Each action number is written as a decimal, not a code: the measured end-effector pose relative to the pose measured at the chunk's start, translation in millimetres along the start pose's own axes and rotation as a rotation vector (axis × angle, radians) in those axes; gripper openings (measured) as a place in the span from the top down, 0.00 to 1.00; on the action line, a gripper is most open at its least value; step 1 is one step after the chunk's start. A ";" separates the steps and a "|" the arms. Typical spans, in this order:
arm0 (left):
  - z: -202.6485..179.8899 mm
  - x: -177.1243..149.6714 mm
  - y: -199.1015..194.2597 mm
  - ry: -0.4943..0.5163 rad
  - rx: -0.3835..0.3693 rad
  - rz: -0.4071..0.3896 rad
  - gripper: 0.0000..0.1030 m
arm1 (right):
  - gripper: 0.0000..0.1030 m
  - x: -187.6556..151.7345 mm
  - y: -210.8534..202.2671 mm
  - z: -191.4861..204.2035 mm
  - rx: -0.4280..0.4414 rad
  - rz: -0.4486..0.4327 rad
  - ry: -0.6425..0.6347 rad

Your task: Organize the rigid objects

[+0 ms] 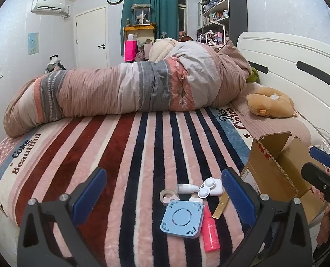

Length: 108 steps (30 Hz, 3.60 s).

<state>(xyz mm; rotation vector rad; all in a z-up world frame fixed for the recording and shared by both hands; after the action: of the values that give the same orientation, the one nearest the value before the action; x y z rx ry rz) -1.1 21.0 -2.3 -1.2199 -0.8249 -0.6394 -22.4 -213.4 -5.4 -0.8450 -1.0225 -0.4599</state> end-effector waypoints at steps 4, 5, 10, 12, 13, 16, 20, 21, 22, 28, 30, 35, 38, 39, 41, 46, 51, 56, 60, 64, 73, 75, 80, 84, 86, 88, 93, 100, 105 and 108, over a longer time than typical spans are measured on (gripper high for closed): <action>0.1 -0.1 0.1 -0.001 0.000 -0.001 0.01 | 0.00 0.7 0.5 0.9 -0.002 0.002 -0.001; 0.1 -0.1 0.1 -0.001 -0.001 -0.001 0.01 | 0.00 0.7 0.7 0.9 -0.003 0.003 -0.001; -0.2 0.0 -0.1 -0.001 -0.001 0.000 0.01 | 0.00 1.2 1.2 2.5 -0.010 -0.004 0.003; -0.9 -0.1 0.3 -0.001 -0.003 -0.001 0.01 | 0.00 1.2 1.1 2.8 -0.014 -0.003 -0.001; -1.1 0.0 0.5 -0.002 -0.006 0.000 0.01 | 0.00 1.3 1.2 2.6 -0.016 -0.002 -0.003; -0.6 -0.8 1.2 -0.005 -0.017 -0.006 0.01 | 0.00 1.2 0.3 3.1 -0.019 -0.002 -0.004; 5.5 -2.6 6.3 -0.007 -0.037 -0.009 0.01 | 0.02 2.3 1.6 9.6 -0.045 0.009 -0.034; 9.2 -3.3 8.1 -0.011 -0.053 -0.012 0.01 | 0.08 2.9 1.1 12.3 -0.051 0.010 -0.040; 13.0 -3.6 9.6 -0.012 -0.063 -0.014 0.01 | 0.13 4.0 2.6 16.0 -0.057 0.014 -0.048; 40.5 -10.0 28.9 -0.004 -0.108 -0.020 0.01 | 0.39 2.1 22.3 53.6 -0.014 0.043 -0.103; 50.7 -15.2 37.7 0.000 -0.125 -0.013 0.01 | 0.47 -5.1 33.4 66.3 0.014 0.069 -0.113; 69.3 -33.6 66.9 0.014 -0.161 0.036 0.01 | 0.57 -45.6 79.5 84.3 0.164 0.231 -0.028; 74.5 -48.9 86.2 0.019 -0.202 0.080 0.01 | 0.57 -77.3 110.3 77.5 0.093 0.355 0.016; 75.3 -54.3 92.2 0.018 -0.213 0.096 0.01 | 0.57 -88.7 119.9 71.8 0.043 0.397 0.029; 75.2 -63.9 101.9 0.014 -0.227 0.123 0.01 | 0.57 -101.9 130.3 57.8 -0.010 0.445 0.072; 71.1 -78.6 112.2 0.001 -0.253 0.154 0.01 | 0.66 -121.1 159.9 31.5 -0.084 0.533 0.168; 69.6 -79.8 107.1 0.005 -0.258 0.147 0.01 | 0.68 -129.9 171.5 24.6 -0.079 0.563 0.206; 65.7 -77.8 98.8 0.012 -0.286 0.144 0.01 | 0.72 -130.7 156.0 27.0 -0.092 0.537 0.156; 54.5 -75.9 92.1 0.024 -0.323 0.145 0.01 | 0.74 -125.8 136.5 34.6 -0.101 0.490 0.093; 42.0 -72.4 84.4 0.037 -0.364 0.139 0.01 | 0.74 -118.0 124.9 39.6 -0.084 0.463 0.060; 24.6 -54.4 67.7 0.050 -0.494 0.139 0.01 | 0.74 -88.8 100.8 69.6 0.052 0.303 -0.006; 22.4 -45.2 62.0 0.035 -0.567 0.141 0.01 | 0.74 -77.3 93.6 81.2 0.097 0.249 -0.041; 18.2 -17.2 50.6 -0.027 -0.742 0.150 0.27 | 0.74 -52.1 69.1 101.2 0.178 0.125 -0.132; -0.8 7.0 30.3 -0.005 -0.820 0.130 0.55 | 0.74 -36.4 46.8 95.4 0.199 0.041 -0.154; -11.4 16.4 19.4 0.006 -0.810 0.107 0.59 | 0.74 -30.6 37.4 85.8 0.201 0.010 -0.152; -27.7 28.3 3.6 0.038 -0.788 0.052 0.64 | 0.74 -25.9 28.4 74.4 0.197 -0.014 -0.149; -86.3 53.4 -21.8 0.141 -0.780 -0.004 0.68 | 0.74 -16.2 -4.4 33.2 0.153 -0.070 -0.117; -185.4 57.3 -22.7 0.297 -0.796 0.024 0.75 | 0.74 -17.3 -36.2 -40.2 0.044 -0.026 -0.018; -238.2 45.6 -3.0 0.391 -0.778 0.100 0.78 | 0.74 -33.9 -30.2 -81.7 -0.036 0.088 0.043; -255.3 36.0 12.4 0.426 -0.763 0.149 0.78 | 0.74 -41.5 -16.5 -100.4 -0.083 0.175 0.066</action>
<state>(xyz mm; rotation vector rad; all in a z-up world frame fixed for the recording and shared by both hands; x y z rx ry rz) 80.3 -223.7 -12.4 -1.7191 -0.1083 -1.0961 2.4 -304.7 -61.1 -0.9786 -0.8646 -0.3812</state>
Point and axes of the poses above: each gripper's, at about its wrist camera, not at the fingertips, and y roughly the way its jaws point, z to its left, x to its top, the point moved 1 cm from there along y, roughly the way its jaws point, and after that the axes turned 14 degrees about x, right-handed, at the moved point
